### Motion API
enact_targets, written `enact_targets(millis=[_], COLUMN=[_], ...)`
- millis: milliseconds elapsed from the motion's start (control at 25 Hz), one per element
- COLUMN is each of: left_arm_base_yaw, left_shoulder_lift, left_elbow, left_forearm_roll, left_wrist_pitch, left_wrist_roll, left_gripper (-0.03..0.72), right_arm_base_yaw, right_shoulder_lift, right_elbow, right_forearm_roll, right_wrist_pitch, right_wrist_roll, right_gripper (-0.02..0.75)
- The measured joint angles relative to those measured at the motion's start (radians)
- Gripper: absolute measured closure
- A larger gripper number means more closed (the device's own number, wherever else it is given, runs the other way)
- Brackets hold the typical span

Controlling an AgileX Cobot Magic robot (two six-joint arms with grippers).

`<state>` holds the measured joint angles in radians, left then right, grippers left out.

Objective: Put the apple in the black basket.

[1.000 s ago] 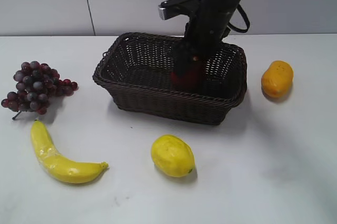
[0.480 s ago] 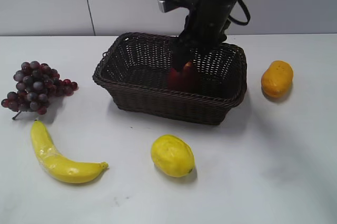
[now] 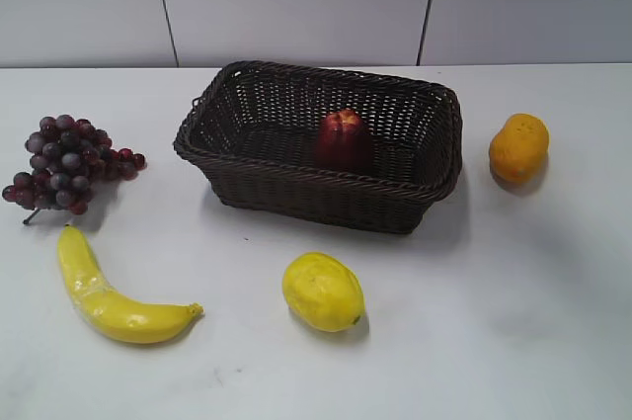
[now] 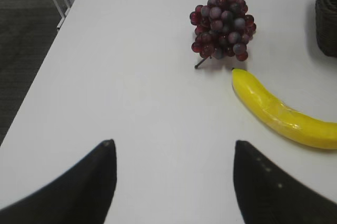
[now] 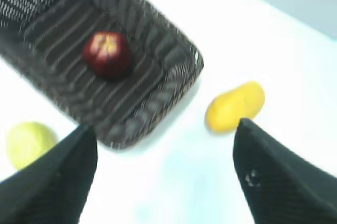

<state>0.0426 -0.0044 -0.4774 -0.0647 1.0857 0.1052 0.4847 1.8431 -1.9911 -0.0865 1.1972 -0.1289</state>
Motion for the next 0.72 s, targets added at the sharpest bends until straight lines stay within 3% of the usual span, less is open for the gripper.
enact_targets(millis=[240, 720], left_arm_base_yaw=[0.000, 0.000], left_shoulder_lift=[0.000, 0.000], left_elbow=[0.000, 0.000], left_forearm_roll=[0.000, 0.000], left_wrist_pitch=[0.000, 0.000], left_wrist_roll=[0.000, 0.000], left_gripper=[0.167, 0.167], right_arm_base_yaw=[0.000, 0.000], right_shoulder_lift=[-0.237, -0.885], right_elbow=[0.234, 1.117], right_forearm_roll=[-0.017, 0.011], right_wrist_pitch=[0.012, -0.088], right_wrist_roll=[0.081, 0.094], right_gripper=[0.135, 0.145])
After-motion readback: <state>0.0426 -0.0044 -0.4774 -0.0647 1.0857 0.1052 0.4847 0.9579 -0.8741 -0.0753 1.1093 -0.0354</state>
